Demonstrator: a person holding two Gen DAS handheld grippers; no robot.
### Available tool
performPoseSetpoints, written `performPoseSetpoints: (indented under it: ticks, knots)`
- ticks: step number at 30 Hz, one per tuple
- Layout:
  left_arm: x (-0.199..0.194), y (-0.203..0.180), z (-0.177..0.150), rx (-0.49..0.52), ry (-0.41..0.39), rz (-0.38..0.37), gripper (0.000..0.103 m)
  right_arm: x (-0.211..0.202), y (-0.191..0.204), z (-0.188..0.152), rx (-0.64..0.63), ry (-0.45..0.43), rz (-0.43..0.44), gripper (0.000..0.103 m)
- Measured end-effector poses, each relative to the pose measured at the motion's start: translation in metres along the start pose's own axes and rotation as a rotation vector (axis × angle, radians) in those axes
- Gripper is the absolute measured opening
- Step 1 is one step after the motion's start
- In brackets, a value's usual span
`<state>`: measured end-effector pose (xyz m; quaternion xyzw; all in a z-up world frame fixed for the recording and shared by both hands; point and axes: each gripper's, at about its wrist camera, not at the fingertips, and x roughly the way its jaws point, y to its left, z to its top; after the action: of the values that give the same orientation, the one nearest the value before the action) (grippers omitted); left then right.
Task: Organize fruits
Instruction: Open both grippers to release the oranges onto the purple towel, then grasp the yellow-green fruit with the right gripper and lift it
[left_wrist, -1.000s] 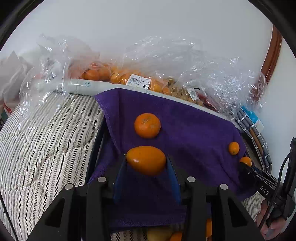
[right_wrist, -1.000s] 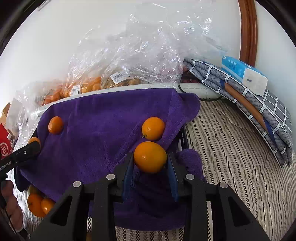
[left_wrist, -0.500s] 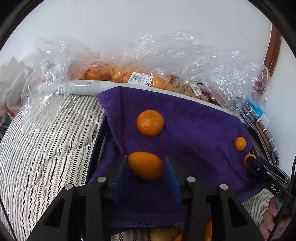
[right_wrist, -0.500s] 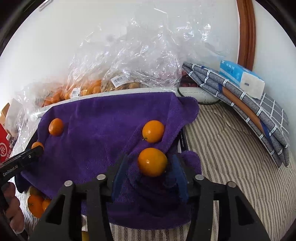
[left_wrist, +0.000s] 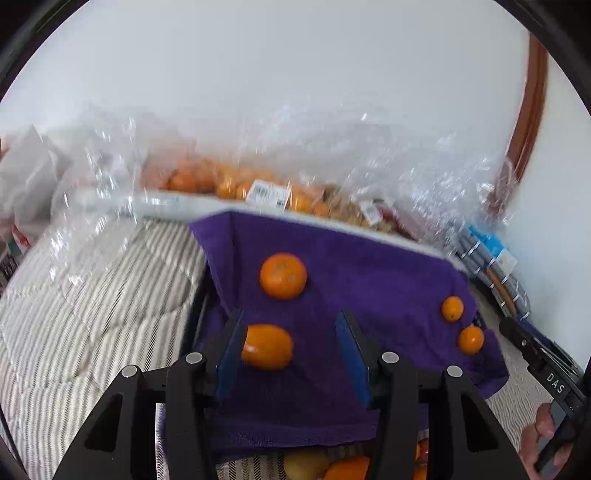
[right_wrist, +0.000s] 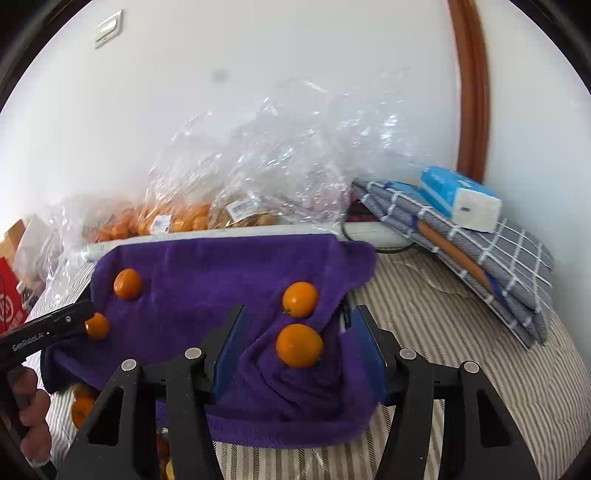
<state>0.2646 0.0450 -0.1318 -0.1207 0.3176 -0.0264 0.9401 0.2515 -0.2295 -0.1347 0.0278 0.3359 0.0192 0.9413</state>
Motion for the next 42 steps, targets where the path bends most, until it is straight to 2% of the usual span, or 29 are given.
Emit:
performPoseSetpoints:
  ticks: [4,6,9,13,15,17,20,28,32,34,42]
  knots:
    - [-0.022,-0.003,0.004,-0.002,-0.015,-0.014,0.048,-0.026,-0.003,-0.001,0.052,0.038,0.054,0.058]
    - [-0.031,-0.001,0.000,-0.017,0.008,-0.020,0.048,-0.039,0.003,-0.007,0.030,0.053,0.058,0.058]
    - [-0.040,0.006,-0.011,-0.041,0.066,-0.061,0.048,-0.055,0.014,-0.020,-0.001,0.071,0.038,0.052]
    - [-0.055,0.017,-0.030,-0.052,0.101,-0.031,0.047,-0.067,0.030,-0.043,-0.016,0.103,0.084,0.049]
    - [-0.064,0.024,-0.042,-0.054,0.117,-0.016,0.047,-0.065,0.037,-0.054,-0.030,0.132,0.104,0.046]
    - [-0.073,0.030,-0.051,-0.046,0.123,-0.003,0.047,-0.061,0.045,-0.065,-0.058,0.151,0.130,0.035]
    - [-0.082,0.042,-0.061,-0.040,0.123,0.017,0.048,-0.052,0.051,-0.078,-0.058,0.186,0.161,0.029]
    - [-0.082,0.065,-0.084,-0.076,0.166,0.043,0.048,-0.032,0.057,-0.086,-0.007,0.243,0.188,0.028]
    - [-0.076,0.074,-0.095,-0.093,0.190,0.050,0.048,-0.022,0.059,-0.087,-0.009,0.268,0.171,0.028]
    - [-0.078,0.075,-0.097,-0.084,0.170,0.049,0.050,-0.018,0.058,-0.088,-0.004,0.279,0.159,0.028]
    - [-0.077,0.071,-0.097,-0.062,0.170,0.054,0.051,-0.015,0.058,-0.087,-0.029,0.266,0.125,0.025]
